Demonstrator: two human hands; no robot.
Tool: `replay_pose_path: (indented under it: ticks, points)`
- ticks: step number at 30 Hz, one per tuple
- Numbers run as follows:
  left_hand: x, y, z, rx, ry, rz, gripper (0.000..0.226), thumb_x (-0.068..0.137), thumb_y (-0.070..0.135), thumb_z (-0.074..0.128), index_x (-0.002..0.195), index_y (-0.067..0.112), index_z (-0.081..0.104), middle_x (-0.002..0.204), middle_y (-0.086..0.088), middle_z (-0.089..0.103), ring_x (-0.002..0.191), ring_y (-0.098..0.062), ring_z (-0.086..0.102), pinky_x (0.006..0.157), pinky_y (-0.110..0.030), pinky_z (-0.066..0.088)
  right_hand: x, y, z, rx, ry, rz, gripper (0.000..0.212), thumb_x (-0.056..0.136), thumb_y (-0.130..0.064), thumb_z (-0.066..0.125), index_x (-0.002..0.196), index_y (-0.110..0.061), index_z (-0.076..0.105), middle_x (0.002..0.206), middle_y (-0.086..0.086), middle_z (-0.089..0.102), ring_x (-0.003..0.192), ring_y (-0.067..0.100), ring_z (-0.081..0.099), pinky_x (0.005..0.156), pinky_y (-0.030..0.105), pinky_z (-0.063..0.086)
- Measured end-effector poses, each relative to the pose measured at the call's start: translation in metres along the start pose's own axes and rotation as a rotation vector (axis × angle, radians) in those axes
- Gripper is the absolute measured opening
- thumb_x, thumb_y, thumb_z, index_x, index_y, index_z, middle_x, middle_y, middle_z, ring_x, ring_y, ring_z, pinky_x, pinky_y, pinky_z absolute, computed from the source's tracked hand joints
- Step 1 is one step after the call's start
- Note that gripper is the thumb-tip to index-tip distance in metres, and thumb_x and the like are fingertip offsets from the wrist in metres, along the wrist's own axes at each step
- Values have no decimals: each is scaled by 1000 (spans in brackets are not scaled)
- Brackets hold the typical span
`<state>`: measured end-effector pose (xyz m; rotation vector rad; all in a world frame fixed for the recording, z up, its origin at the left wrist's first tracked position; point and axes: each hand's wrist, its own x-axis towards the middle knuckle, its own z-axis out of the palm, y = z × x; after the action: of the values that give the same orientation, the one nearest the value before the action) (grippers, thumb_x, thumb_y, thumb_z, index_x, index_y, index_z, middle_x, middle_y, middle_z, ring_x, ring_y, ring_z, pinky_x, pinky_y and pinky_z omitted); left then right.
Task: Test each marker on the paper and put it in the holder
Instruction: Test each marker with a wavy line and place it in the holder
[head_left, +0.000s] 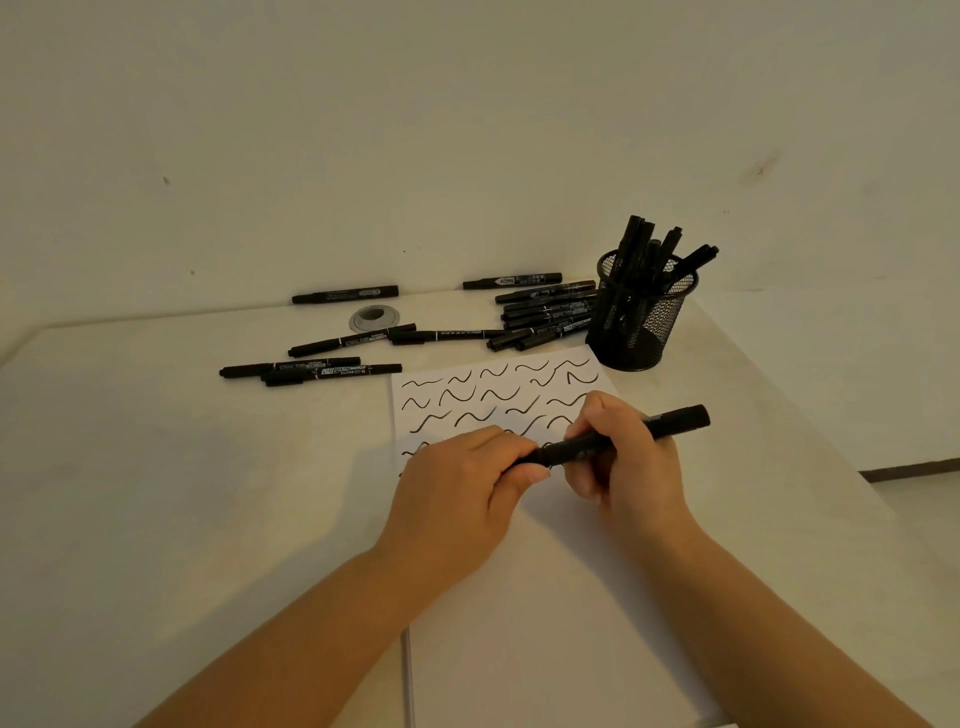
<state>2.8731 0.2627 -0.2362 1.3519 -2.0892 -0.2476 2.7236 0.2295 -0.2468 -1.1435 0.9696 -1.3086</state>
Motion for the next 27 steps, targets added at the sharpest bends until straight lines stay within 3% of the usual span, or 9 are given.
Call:
replay_pose_path:
  ticks: [7,11,13,17,20,22,24,27]
  points:
    - [0,6,-1,-21,-51,-20,36,89,41,38,90,16,64,70,12,49,61,-9,42,56,-25,31,-2,3,1,120,-6,-30,29,75,-18,43,47,-10,42,35,3,35,31,14,27,40,19,22]
    - [-1,5,-2,-147,-126,-68,34,86,42,38,82,19,63,61,8,50,56,-10,43,52,-21,30,-4,4,1,119,-51,-60,29,76,-15,42,49,-5,36,36,-1,36,32,13,25,41,23,17]
    - [-2,4,-2,-279,-159,-126,28,84,41,40,77,26,63,56,9,50,52,-9,44,49,-19,31,-4,4,0,112,-67,-68,28,75,-14,41,47,-7,39,36,0,38,32,13,26,41,22,18]
    - [0,1,-4,-436,-232,-198,20,85,39,45,72,39,60,54,13,52,52,-11,47,53,-29,40,-3,4,1,87,-84,-87,29,75,-15,41,46,-14,44,37,1,38,33,14,28,39,21,20]
    - [1,-1,-4,-484,-233,-230,19,90,31,50,80,34,65,57,17,55,55,-9,50,59,-31,46,-1,3,2,61,-88,-70,29,76,-18,42,47,-15,47,35,1,37,33,15,29,43,32,16]
    - [2,-1,-3,-504,-190,-241,17,90,30,52,79,36,64,57,16,55,56,-14,52,59,-33,46,1,2,2,52,-93,-26,30,76,-21,42,47,-16,49,34,1,39,33,14,29,43,29,17]
    - [2,-2,-3,-520,-133,-248,22,89,29,54,75,44,61,56,14,54,54,-11,49,55,-30,44,3,1,2,8,-101,5,30,76,-24,44,49,-17,53,36,3,40,35,15,31,40,22,23]
    - [2,-4,-6,-539,-58,-278,20,87,29,56,72,42,60,53,16,51,50,-3,43,49,-14,35,1,-3,4,-46,-103,18,26,77,-23,54,51,-19,56,41,2,45,38,14,37,39,20,31]
